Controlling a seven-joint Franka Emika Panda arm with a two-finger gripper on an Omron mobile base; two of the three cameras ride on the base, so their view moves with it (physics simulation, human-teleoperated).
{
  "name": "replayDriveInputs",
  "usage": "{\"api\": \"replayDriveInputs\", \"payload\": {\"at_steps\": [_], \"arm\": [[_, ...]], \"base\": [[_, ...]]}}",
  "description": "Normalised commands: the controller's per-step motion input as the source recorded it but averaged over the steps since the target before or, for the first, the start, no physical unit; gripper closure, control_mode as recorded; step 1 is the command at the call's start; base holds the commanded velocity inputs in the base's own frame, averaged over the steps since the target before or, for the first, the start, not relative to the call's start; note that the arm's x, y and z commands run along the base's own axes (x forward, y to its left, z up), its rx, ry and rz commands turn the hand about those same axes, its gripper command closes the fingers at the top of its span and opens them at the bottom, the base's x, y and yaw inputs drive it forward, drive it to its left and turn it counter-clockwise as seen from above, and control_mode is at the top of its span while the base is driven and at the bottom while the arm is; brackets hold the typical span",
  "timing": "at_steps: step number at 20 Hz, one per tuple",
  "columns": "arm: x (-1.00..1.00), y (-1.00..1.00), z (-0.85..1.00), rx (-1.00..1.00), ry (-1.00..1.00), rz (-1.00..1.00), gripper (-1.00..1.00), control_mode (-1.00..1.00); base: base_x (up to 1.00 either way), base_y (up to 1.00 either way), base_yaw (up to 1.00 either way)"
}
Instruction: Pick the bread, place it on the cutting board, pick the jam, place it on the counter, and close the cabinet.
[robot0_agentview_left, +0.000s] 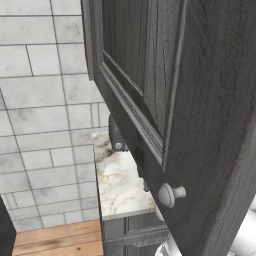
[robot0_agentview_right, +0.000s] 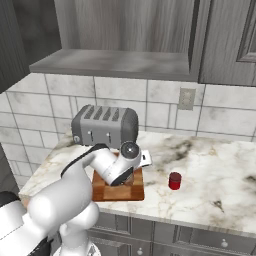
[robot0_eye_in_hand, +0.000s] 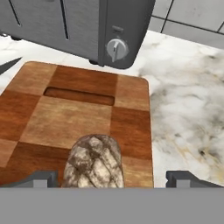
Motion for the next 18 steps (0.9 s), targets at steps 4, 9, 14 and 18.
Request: {"api": "replayDriveInputs", "payload": {"at_steps": [4,9,14,18], "arm": [[0.00,0.00,0.30,0.00,-0.02,0.00,-1.00,-1.00],[-0.02,0.00,0.27,0.00,-0.02,0.00,-1.00,-1.00],[-0.09,0.00,0.27,0.00,-0.03,0.00,-1.00,-1.00],[-0.18,0.00,0.20,0.00,-0.06,0.00,-1.00,-1.00]], "base": [[0.00,0.00,0.00],[0.00,0.00,0.00],[0.00,0.00,0.00],[0.00,0.00,0.00]]}}
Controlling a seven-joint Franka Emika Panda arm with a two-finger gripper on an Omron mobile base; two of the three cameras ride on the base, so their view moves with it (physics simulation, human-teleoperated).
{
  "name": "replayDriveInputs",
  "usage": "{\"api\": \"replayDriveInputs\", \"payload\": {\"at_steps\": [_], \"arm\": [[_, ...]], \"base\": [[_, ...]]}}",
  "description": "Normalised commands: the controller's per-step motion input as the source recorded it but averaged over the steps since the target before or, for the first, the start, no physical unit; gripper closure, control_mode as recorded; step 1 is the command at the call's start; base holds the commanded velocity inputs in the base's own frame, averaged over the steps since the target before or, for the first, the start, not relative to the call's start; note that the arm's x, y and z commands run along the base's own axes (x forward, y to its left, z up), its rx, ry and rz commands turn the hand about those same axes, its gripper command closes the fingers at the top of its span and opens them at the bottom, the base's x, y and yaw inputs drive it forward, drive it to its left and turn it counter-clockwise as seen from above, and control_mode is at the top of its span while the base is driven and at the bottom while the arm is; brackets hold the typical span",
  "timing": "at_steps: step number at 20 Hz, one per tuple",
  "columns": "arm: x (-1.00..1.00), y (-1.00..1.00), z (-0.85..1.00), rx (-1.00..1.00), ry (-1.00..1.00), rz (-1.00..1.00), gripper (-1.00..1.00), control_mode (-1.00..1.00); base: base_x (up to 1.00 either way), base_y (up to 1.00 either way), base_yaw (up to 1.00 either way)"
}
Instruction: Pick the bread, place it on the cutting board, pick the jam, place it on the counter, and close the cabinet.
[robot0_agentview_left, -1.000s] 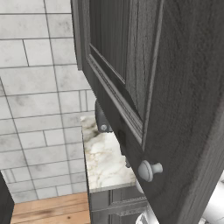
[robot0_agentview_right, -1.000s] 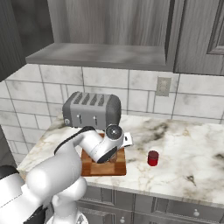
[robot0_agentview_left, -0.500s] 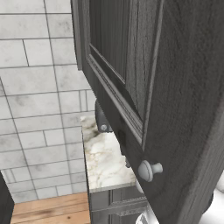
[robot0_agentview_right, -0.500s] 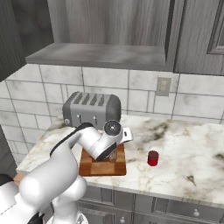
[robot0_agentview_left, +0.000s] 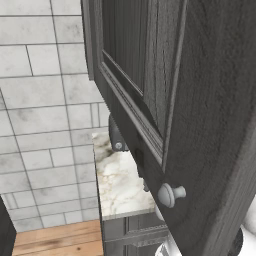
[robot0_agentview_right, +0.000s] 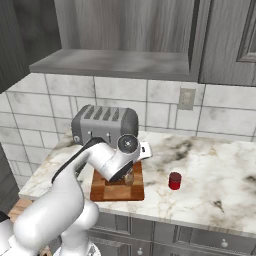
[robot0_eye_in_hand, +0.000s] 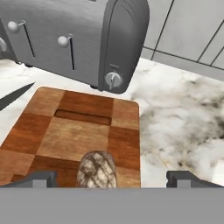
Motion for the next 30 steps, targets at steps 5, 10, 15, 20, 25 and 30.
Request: {"api": "replayDriveInputs", "payload": {"at_steps": [5,10,15,20,25,30], "arm": [[-0.20,0.00,0.17,0.00,-0.06,0.00,-1.00,-1.00],[-0.18,0.00,0.17,0.00,-0.04,0.00,-1.00,-1.00],[-0.11,0.01,0.23,0.00,-0.08,0.00,-1.00,-1.00],[-0.06,0.03,0.32,0.00,-0.10,-0.01,-1.00,-1.00],[-0.01,0.00,0.28,0.02,-0.05,-0.02,-1.00,-1.00],[-0.19,0.08,0.31,0.03,-0.01,-0.06,-1.00,-1.00]], "base": [[0.00,0.00,0.00],[0.00,0.00,0.00],[0.00,0.00,0.00],[0.00,0.00,0.00],[0.00,0.00,0.00],[0.00,0.00,0.00]]}}
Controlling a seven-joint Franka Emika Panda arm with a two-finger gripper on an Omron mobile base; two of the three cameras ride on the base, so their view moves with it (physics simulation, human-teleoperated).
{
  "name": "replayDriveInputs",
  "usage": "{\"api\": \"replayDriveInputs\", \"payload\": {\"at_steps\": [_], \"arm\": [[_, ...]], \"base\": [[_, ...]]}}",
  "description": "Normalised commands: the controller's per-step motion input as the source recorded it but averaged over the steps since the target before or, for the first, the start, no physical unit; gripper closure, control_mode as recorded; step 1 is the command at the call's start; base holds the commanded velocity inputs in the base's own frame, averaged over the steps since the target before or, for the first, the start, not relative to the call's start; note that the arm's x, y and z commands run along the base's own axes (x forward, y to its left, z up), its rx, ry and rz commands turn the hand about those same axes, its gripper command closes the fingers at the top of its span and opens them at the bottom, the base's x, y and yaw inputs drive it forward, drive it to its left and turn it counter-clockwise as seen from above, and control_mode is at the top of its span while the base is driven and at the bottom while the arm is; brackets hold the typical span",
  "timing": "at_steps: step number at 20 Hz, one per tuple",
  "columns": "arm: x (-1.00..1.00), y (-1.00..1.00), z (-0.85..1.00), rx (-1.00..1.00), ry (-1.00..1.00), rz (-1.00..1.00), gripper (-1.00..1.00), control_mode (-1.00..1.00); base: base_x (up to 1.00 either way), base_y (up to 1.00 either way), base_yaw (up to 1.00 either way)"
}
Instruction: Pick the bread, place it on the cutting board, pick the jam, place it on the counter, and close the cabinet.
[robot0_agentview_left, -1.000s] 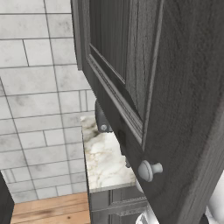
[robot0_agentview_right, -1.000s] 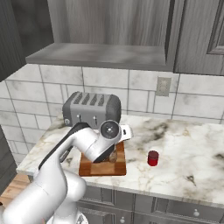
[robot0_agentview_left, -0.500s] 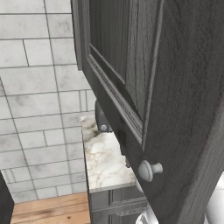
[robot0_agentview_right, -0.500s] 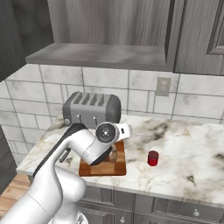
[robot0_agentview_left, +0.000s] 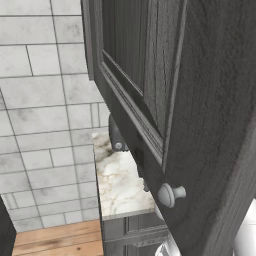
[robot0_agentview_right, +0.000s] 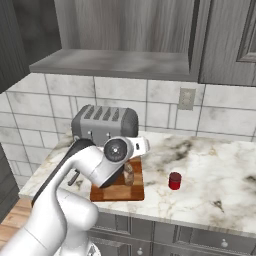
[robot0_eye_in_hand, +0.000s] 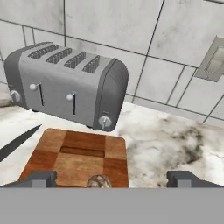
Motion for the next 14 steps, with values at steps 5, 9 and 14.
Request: {"api": "replayDriveInputs", "payload": {"at_steps": [5,9,14], "arm": [[-0.30,0.18,0.31,0.04,0.00,-0.10,-1.00,-1.00],[-0.38,0.18,0.27,0.08,0.00,-0.10,-1.00,-1.00],[-0.36,0.17,0.24,0.09,-0.04,-0.09,-1.00,-1.00]], "base": [[0.00,0.00,0.00],[0.00,0.00,0.00],[0.00,0.00,0.00]]}}
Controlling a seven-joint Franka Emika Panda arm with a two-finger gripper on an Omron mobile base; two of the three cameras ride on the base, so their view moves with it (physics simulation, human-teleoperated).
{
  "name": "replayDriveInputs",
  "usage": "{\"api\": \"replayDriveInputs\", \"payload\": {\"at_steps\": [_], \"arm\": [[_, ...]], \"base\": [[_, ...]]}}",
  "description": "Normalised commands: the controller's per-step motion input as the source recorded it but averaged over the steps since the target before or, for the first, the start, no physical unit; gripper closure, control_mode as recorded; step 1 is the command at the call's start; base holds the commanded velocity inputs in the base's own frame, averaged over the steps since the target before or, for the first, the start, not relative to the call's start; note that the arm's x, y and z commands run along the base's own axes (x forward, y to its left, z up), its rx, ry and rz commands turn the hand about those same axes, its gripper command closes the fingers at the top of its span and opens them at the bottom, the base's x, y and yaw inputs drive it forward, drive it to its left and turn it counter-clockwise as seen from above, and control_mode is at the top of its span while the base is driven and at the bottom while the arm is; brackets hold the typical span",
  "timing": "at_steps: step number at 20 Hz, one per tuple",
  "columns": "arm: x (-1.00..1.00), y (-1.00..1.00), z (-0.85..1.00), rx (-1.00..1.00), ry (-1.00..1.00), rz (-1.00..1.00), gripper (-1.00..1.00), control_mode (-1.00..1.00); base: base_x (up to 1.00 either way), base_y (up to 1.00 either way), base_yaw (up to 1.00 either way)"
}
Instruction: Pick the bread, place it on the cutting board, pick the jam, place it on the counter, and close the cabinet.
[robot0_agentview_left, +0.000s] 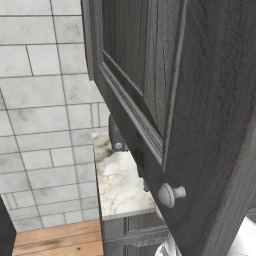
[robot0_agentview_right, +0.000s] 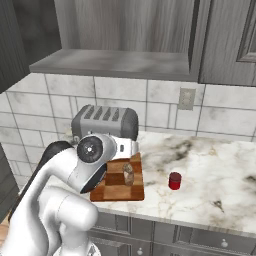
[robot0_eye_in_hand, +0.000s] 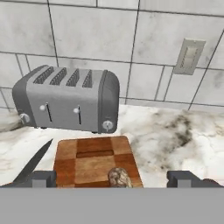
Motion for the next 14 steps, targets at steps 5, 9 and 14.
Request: {"api": "replayDriveInputs", "payload": {"at_steps": [5,9,14], "arm": [[-0.28,0.18,0.27,0.03,-0.12,-0.07,-1.00,-1.00],[-0.26,0.16,0.31,0.00,-0.19,-0.06,-1.00,-1.00],[-0.29,0.16,0.29,0.00,-0.19,-0.07,-1.00,-1.00]], "base": [[0.00,0.00,0.00],[0.00,0.00,0.00],[0.00,0.00,0.00]]}}
